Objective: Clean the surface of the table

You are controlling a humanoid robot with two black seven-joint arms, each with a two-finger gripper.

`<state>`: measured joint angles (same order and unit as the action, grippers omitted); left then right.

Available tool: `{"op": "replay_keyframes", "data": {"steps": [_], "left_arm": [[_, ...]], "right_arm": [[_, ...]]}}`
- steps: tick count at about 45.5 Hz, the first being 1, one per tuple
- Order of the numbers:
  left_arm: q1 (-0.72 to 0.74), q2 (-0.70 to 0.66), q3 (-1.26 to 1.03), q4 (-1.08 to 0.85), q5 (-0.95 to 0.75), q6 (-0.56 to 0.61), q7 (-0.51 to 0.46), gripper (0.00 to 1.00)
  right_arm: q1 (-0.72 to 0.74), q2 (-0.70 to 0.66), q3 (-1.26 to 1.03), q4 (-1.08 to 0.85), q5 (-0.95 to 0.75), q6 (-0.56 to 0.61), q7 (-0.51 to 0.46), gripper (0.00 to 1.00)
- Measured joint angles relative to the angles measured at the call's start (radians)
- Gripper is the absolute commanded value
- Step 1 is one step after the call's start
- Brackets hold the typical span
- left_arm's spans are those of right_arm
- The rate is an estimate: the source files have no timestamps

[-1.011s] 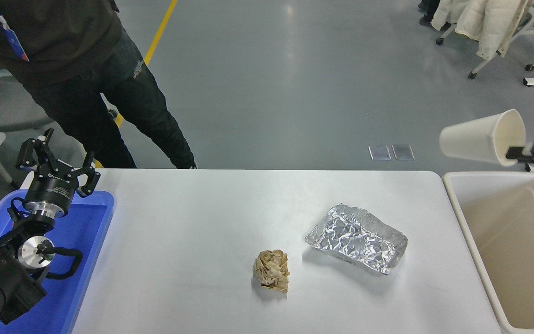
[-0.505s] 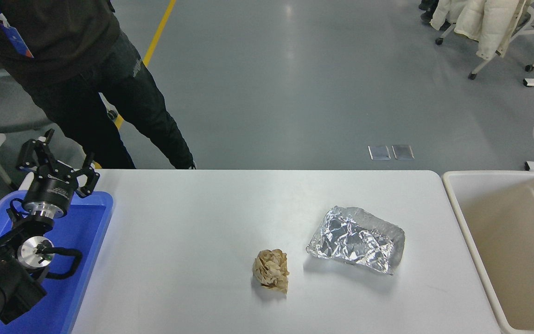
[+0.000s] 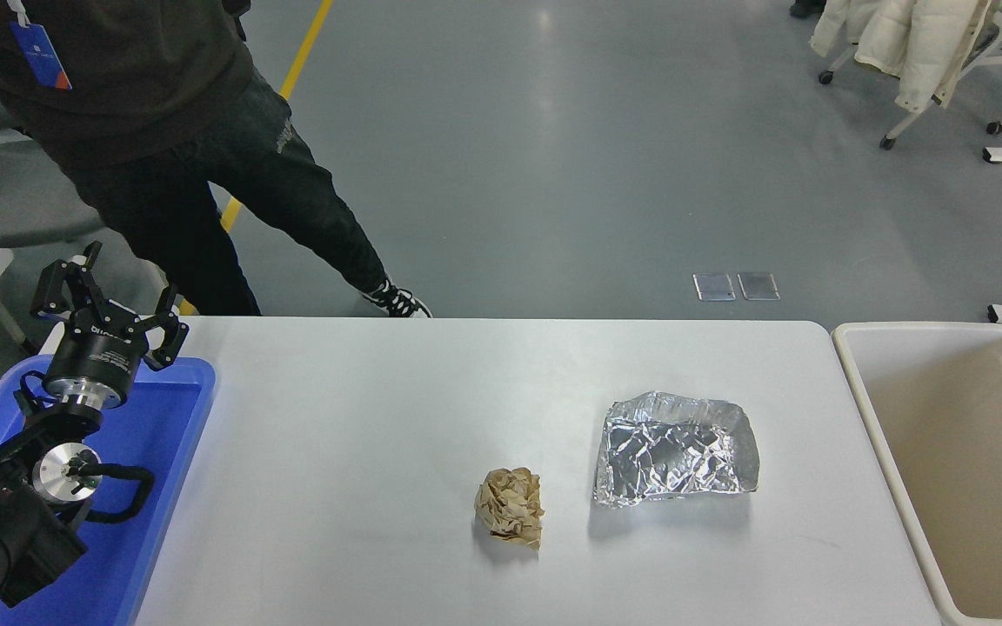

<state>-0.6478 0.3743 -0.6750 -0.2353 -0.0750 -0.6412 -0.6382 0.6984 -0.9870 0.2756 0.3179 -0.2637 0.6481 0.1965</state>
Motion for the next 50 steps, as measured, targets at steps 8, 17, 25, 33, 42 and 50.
{"op": "replay_keyframes", "data": {"steps": [8, 17, 25, 33, 42, 50], "left_arm": [[0.000, 0.000, 0.000, 0.000, 0.000, 0.000, 0.000, 1.00], [-0.001, 0.000, 0.000, 0.000, 0.000, 0.000, 0.000, 1.00], [-0.001, 0.000, 0.000, 0.000, 0.000, 0.000, 0.000, 1.00], [-0.001, 0.000, 0.000, 0.000, 0.000, -0.001, 0.000, 1.00], [-0.001, 0.000, 0.000, 0.000, 0.000, -0.001, 0.000, 1.00], [-0.001, 0.000, 0.000, 0.000, 0.000, -0.001, 0.000, 1.00]], "right_arm": [[-0.030, 0.137, -0.005, -0.173, 0.001, -0.004, 0.005, 0.00], [-0.073, 0.279, -0.012, -0.295, 0.001, -0.086, 0.006, 0.00], [-0.104, 0.396, -0.015, -0.337, 0.002, -0.237, 0.003, 0.00], [-0.124, 0.489, -0.017, -0.358, 0.002, -0.384, -0.001, 0.00], [-0.136, 0.564, -0.016, -0.365, 0.001, -0.524, -0.003, 0.00], [-0.142, 0.598, -0.015, -0.368, 0.001, -0.594, -0.004, 0.00]]}}
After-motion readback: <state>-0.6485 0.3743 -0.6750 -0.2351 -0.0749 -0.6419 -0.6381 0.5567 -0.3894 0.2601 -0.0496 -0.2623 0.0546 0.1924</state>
